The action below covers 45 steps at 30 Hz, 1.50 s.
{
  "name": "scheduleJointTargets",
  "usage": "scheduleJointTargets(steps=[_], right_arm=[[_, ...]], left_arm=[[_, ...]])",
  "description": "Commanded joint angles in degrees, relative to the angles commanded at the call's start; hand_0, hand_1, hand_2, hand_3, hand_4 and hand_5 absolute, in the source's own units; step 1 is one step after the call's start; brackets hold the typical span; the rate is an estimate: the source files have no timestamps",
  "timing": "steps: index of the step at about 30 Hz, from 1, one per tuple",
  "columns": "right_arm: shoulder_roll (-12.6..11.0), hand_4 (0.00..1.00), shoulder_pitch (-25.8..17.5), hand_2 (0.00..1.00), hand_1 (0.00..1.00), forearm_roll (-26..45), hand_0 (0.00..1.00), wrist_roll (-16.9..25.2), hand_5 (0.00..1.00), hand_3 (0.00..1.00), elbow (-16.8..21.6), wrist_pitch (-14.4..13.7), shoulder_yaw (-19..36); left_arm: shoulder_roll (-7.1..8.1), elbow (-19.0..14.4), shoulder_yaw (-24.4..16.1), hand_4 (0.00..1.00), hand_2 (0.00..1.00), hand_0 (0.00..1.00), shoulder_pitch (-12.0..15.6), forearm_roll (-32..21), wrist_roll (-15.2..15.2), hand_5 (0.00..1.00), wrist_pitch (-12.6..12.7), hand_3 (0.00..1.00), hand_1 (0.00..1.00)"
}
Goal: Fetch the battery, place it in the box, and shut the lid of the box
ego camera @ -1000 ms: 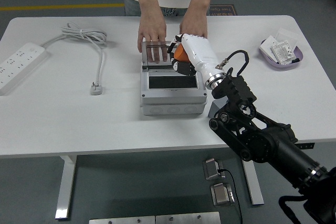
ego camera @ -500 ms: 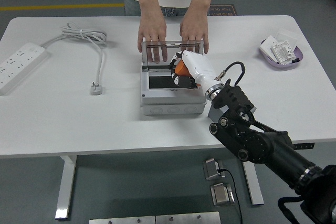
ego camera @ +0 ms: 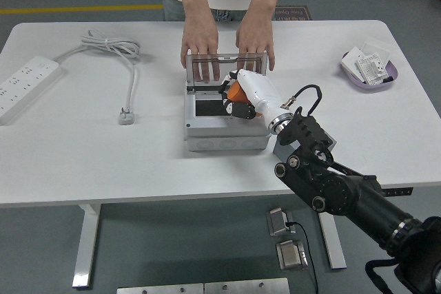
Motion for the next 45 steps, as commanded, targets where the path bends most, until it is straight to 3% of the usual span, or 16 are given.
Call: scheduleJointTargets(steps=[2,3,8,9,21,38,39,44,45], right_arm=[[0.00,0.605,-0.01,0.452,0.372,0.10,0.272,-0.04,0.307,0.642,-0.09,0.38,-0.05],[0.00,0.765,-0.02,0.453,0.388,0.12,0.284,-0.11,0.421,0.636,-0.15,0.61,-0.05],[0.00,0.765,-0.14,0.453,0.388,0.29,0.284,-0.50,0.421,0.636,-0.32,1.80,-0.10],[0.00,0.898,-0.18,0.470,0.401,0.36,0.298,-0.57,0.501,0.690,-0.34,2.02,-0.11],[0.00,0.951,-0.25,0.471,0.409,0.60,0.315,-1.01,0.526,0.752,-0.18,2.77,-0.36],[-0.51,0.976,1.29,0.432,0.395,-1.00,0.319,0.05,0.547,0.727,1.29,2.91,1.18],[-0.54,0.986,1.26,0.564,0.521,-0.98,0.462,0.09,0.566,0.725,1.38,2.88,1.20],[-0.71,0.986,1.06,0.564,0.521,-1.13,0.462,0.01,0.566,0.725,2.40,2.87,1.53],[-0.79,0.988,1.02,0.630,0.614,-1.18,0.672,-0.06,0.570,0.721,2.74,2.90,1.65]], left_arm=[[0.01,0.00,-0.04,0.769,0.670,0.680,0.00,0.04,0.07,0.421,0.01,0.730,0.674],[0.02,0.00,-0.05,0.770,0.670,0.680,0.00,0.05,0.10,0.422,0.01,0.732,0.675],[0.09,0.00,-0.13,0.770,0.670,0.680,0.01,0.19,0.21,0.422,0.06,0.732,0.675],[0.10,0.00,-0.13,0.770,0.670,0.679,0.00,0.22,0.22,0.423,0.06,0.730,0.675],[0.02,0.00,0.14,0.771,0.669,0.679,-0.22,0.10,0.23,0.422,0.03,0.731,0.675],[-0.07,0.00,0.46,0.770,0.666,0.679,-0.37,-0.18,0.35,0.419,-0.07,0.731,0.675],[-0.08,0.00,0.48,0.770,0.661,0.679,-0.36,-0.19,0.36,0.418,-0.06,0.730,0.674],[-0.13,0.00,0.52,0.770,0.661,0.679,-0.39,-0.26,0.37,0.418,-0.02,0.730,0.674],[-0.14,0.00,0.52,0.771,0.660,0.679,-0.40,-0.27,0.35,0.411,-0.01,0.728,0.674]])
